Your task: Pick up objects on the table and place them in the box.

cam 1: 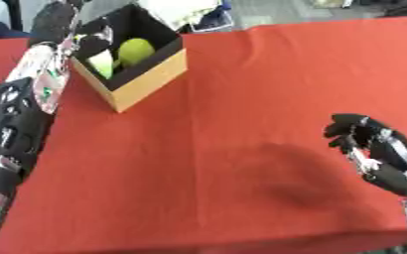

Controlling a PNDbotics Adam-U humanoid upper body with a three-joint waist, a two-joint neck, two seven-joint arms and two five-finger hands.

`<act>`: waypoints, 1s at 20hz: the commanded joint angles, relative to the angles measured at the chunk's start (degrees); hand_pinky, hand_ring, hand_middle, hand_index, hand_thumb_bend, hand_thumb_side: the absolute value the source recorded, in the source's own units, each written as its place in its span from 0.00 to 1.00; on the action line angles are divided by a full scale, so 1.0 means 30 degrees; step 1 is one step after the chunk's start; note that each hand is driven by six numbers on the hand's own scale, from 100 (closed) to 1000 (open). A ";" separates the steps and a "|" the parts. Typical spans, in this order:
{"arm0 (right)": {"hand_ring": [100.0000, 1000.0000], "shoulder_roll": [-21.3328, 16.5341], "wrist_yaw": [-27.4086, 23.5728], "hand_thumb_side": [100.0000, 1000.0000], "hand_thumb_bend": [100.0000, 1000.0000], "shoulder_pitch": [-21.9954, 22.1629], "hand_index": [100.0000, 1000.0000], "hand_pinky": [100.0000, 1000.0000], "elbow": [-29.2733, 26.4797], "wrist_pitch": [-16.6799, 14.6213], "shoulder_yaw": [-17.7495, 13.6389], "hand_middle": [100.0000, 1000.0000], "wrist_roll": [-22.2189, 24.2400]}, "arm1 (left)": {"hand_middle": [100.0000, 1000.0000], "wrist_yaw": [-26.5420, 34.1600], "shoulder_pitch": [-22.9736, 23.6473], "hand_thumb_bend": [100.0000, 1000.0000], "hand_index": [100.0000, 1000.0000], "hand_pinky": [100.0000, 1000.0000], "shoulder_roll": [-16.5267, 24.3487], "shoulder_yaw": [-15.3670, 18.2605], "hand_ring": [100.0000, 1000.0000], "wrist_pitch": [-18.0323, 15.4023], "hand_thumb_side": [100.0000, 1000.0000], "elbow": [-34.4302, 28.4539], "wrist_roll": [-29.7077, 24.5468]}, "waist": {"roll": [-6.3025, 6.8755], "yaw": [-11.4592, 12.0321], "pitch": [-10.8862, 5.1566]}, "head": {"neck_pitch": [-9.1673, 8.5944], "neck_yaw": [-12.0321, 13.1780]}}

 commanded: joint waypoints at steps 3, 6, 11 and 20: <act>0.69 -0.0087 -0.0030 0.41 0.00 -0.0191 0.82 0.61 -0.0298 -0.0055 -0.0094 0.64 -0.0061 | 0.65 0.1770 0.1274 0.00 0.82 0.69 0.0271 -0.1434 0.67 -0.1652 0.65 -0.3101 0.1790 | -0.0160 0.0200 -0.0231 | 0.0092 -0.0069; 0.69 -0.0119 -0.0056 0.41 0.00 -0.0232 0.82 0.61 -0.0333 -0.0101 -0.0145 0.64 -0.0134 | 0.61 0.2718 0.2774 0.00 0.80 0.67 -0.0229 -0.2329 0.63 -0.2600 0.66 -0.4642 0.2570 | -0.0281 0.0414 -0.0180 | 0.0049 -0.0071; 0.69 -0.0159 -0.0089 0.41 0.00 -0.0330 0.82 0.61 -0.0367 -0.0179 -0.0163 0.64 -0.0232 | 0.56 0.4365 0.5446 0.00 0.76 0.64 -0.1092 -0.2104 0.58 -0.4247 0.69 -0.7319 0.1858 | -0.0497 0.0825 -0.0095 | -0.0035 -0.0076; 0.69 -0.0258 -0.0239 0.41 0.00 -0.0418 0.82 0.61 -0.0379 -0.0249 -0.0173 0.64 -0.0300 | 0.55 0.7225 1.0095 0.00 0.76 0.63 -0.2232 -0.1866 0.57 -0.6143 0.70 -1.1901 0.0543 | -0.0561 0.0847 -0.0237 | -0.0047 0.0222</act>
